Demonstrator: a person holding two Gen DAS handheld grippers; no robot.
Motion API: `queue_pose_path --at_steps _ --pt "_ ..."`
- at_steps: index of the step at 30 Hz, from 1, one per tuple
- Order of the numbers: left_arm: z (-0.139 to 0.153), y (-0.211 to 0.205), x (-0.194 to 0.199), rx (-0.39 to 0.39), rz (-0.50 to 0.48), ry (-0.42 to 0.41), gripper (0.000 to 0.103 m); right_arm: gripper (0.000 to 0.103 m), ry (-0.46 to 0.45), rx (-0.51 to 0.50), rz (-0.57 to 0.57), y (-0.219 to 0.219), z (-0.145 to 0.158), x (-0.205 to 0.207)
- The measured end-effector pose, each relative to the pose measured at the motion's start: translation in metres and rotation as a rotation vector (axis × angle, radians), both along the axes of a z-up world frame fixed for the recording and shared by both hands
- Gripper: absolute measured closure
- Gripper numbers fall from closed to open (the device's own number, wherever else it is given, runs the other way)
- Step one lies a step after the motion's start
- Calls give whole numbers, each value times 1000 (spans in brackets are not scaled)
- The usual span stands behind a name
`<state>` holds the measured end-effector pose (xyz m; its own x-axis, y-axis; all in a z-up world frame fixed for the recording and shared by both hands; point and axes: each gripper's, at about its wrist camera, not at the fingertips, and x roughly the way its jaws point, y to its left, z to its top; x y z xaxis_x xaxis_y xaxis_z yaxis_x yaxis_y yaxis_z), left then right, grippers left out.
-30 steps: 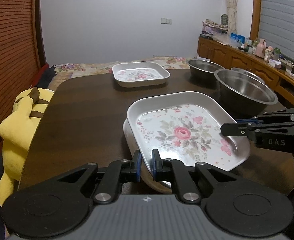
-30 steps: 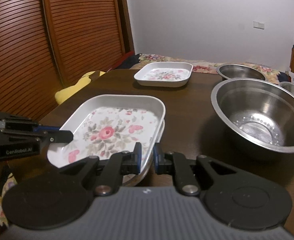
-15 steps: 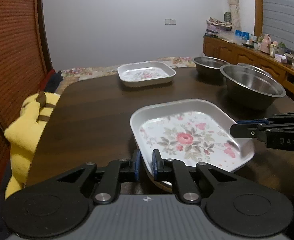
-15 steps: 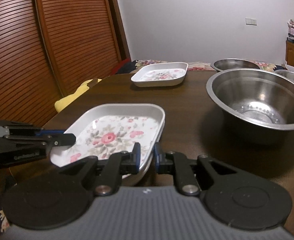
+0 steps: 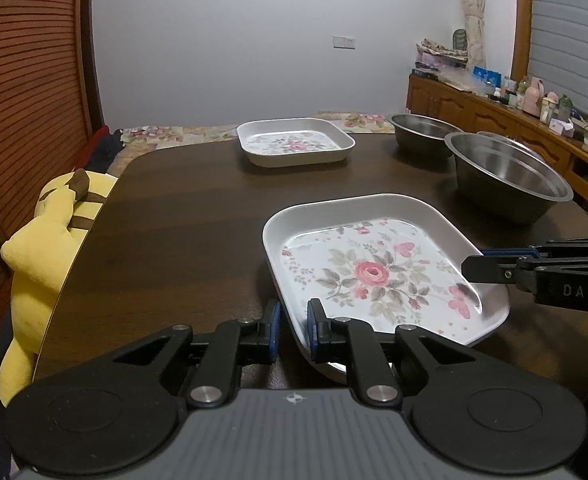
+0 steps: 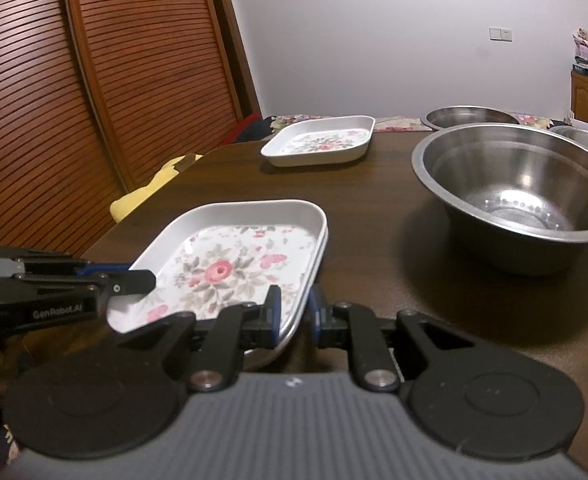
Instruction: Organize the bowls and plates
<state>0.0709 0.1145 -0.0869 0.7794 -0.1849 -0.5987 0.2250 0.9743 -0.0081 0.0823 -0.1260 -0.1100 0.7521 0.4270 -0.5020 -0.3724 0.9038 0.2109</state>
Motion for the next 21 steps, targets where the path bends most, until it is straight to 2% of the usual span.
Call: queue_pose_path --at_steps 8,21 --pt "12 3 -1 -12 -2 -29 87 85 -51 1 -14 -5 13 -4" --pt "54 -1 19 -15 -40 -111 87 85 -163 -12 -13 -7 71 4"
